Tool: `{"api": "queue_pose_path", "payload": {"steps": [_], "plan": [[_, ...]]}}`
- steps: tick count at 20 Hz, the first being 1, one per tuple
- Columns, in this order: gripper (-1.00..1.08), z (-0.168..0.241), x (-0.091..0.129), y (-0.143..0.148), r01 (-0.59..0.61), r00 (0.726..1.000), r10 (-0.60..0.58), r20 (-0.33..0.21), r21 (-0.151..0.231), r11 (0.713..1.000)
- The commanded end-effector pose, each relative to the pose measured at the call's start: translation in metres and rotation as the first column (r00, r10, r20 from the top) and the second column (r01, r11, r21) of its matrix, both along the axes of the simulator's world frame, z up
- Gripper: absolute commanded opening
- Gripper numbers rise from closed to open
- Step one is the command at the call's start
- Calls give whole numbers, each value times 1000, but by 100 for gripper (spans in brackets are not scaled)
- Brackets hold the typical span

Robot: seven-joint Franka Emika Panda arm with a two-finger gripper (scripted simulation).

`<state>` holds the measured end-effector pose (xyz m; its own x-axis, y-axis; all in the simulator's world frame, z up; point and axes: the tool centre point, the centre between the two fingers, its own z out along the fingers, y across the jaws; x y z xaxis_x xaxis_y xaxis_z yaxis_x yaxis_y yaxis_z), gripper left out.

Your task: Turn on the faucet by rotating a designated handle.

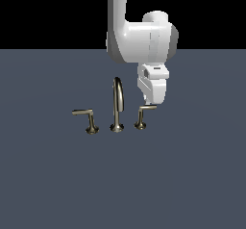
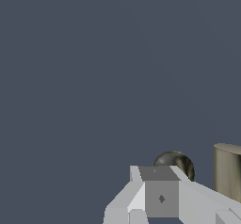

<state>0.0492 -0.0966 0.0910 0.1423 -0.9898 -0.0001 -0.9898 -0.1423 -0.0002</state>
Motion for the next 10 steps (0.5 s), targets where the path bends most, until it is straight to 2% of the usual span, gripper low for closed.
{"api": "queue_pose_path", "payload": {"steps": [1,10], "plan": [[-100,0,-5,-4,1,1000,-1,0,0,1000],[-100,0,-31,-23,1,1000,-1,0,0,1000]]}}
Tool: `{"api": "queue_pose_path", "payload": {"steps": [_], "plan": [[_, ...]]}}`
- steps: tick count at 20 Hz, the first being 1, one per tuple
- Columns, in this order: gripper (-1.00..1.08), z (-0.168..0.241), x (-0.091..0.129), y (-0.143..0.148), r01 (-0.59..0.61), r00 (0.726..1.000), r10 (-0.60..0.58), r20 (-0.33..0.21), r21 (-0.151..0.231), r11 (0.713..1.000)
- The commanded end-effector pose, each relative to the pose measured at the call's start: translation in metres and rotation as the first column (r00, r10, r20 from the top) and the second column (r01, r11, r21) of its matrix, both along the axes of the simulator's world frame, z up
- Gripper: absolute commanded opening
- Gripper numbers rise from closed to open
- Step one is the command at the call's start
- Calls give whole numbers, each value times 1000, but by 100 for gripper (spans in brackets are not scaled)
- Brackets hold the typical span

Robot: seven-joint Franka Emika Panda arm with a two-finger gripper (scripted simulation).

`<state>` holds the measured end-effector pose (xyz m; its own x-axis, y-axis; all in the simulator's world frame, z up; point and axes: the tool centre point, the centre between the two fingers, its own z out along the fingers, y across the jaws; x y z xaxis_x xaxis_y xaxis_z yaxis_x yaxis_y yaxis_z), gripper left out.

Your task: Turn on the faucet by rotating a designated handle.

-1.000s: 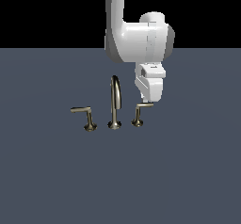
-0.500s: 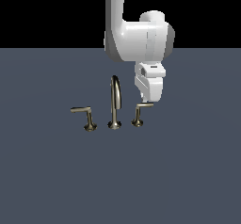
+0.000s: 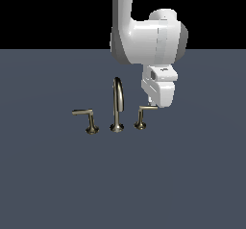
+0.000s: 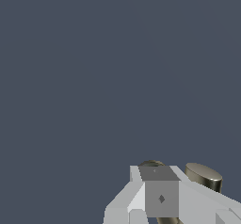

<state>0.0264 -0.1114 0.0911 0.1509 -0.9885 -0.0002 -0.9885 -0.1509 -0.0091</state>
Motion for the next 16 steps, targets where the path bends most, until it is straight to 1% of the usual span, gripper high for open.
{"api": "queue_pose_path", "payload": {"steps": [1,16], "plan": [[-100,0,0,0,0,1000,0,0,0,1000],[-100,0,-52,-4,9,1000,-9,-9,-1,1000]]}}
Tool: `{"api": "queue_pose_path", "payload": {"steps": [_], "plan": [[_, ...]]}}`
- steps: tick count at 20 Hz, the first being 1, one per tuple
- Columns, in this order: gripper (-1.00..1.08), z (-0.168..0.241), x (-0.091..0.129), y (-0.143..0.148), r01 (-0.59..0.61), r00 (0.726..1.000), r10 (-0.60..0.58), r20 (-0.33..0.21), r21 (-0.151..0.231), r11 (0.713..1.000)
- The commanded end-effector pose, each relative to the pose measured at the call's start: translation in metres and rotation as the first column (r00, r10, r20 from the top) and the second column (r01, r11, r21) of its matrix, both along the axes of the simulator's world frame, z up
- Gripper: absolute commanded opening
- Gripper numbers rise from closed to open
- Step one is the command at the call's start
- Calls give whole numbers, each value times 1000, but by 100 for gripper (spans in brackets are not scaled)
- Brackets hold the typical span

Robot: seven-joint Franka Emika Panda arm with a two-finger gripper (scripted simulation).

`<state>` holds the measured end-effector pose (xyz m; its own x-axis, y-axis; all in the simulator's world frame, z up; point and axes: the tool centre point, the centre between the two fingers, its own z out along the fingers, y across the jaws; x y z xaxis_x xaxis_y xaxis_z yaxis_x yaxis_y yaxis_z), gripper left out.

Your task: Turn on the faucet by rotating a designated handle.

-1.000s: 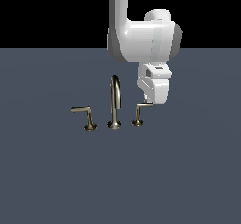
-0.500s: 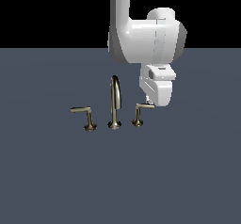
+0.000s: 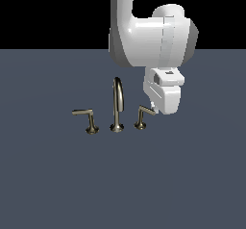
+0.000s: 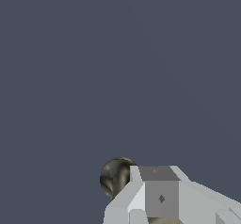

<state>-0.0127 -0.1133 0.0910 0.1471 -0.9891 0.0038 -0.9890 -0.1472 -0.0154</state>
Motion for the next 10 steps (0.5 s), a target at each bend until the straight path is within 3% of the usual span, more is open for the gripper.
{"api": "queue_pose_path", "payload": {"steps": [1,2,10], "plan": [[-100,0,-13,-2,5,1000,-5,-15,2,1000],[-100,0,-4,-1,2,1000,-2,-3,0,1000],[-100,0,-27,21,4,1000,-4,-11,1,1000]]}}
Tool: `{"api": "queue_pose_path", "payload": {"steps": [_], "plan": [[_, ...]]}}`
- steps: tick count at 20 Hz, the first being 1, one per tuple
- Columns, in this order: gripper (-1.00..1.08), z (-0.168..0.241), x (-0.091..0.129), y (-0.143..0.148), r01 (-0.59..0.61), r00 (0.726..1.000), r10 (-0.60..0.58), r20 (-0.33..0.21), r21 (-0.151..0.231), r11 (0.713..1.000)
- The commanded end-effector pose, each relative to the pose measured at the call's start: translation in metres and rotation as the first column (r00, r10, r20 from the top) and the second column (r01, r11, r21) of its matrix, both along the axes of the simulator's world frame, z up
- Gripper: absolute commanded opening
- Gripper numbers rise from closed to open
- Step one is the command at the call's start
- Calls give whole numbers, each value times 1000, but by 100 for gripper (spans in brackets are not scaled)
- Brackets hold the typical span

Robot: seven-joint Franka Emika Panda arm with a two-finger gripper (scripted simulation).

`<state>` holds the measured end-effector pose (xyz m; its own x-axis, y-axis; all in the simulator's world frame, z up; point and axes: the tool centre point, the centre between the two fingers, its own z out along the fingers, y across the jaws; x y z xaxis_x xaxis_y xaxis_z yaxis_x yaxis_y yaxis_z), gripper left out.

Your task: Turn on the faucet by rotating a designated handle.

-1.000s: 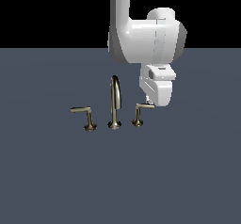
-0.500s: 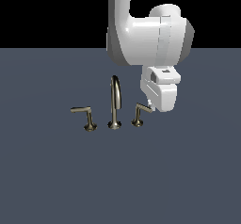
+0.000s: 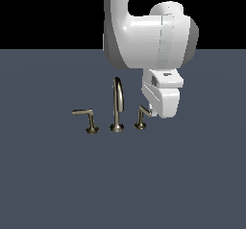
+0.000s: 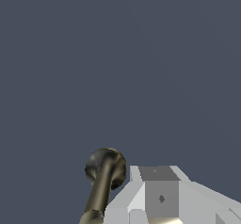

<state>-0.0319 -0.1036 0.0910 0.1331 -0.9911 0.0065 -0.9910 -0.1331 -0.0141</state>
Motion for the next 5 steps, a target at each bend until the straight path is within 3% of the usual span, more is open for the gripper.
{"api": "queue_pose_path", "payload": {"steps": [1,5], "plan": [[-100,0,-11,14,-9,1000,10,-11,4,1000],[-100,0,-20,23,-9,1000,9,-14,4,1000]]}}
